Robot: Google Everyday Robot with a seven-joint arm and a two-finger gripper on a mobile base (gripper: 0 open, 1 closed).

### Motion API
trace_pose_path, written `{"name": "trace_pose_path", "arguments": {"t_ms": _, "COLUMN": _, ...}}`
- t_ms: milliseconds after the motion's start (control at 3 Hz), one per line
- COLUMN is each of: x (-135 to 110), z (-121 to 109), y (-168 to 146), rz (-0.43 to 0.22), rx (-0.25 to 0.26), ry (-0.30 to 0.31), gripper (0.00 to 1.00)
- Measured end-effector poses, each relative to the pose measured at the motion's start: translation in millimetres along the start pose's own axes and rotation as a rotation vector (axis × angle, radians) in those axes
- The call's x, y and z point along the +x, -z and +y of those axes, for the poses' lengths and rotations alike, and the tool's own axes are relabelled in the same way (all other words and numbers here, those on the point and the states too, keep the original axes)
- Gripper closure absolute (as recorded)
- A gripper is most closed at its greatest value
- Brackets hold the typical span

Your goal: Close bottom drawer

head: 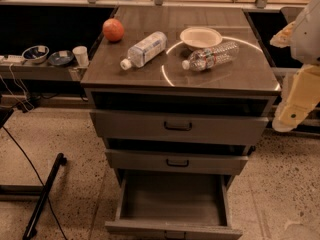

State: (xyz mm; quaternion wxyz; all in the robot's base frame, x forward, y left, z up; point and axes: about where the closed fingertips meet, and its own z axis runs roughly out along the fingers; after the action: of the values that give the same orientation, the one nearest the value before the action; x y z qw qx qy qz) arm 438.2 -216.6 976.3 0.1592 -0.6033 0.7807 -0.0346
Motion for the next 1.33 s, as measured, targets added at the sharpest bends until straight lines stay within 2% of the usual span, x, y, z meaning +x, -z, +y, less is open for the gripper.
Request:
{"name": "trace_pose_path", "arguments": {"t_ms": 333, "x": 0, "z": 0, "y": 0, "rz": 0.000, "rx": 0.000, "ry": 0.000, "gripper": 0.00}}
{"name": "trace_pose_path", "arguments": {"t_ms": 667, "x": 0, "z": 8, "y": -24, "rz": -0.045, "rx": -0.017, "ry": 0.000, "gripper": 0.00}}
{"name": "trace_pose_path", "arguments": {"t_ms": 1000, "x": -7, "z": 52, "y": -92, "rz": -0.211, "rx": -0.095, "ry": 0.008, "gripper": 0.00}}
{"name": "trace_pose_path", "arguments": {"t_ms": 1333, "x": 2, "z": 92, "y": -150, "rz": -0.343, "rx": -0.114, "ry": 0.002, "gripper": 0.00}}
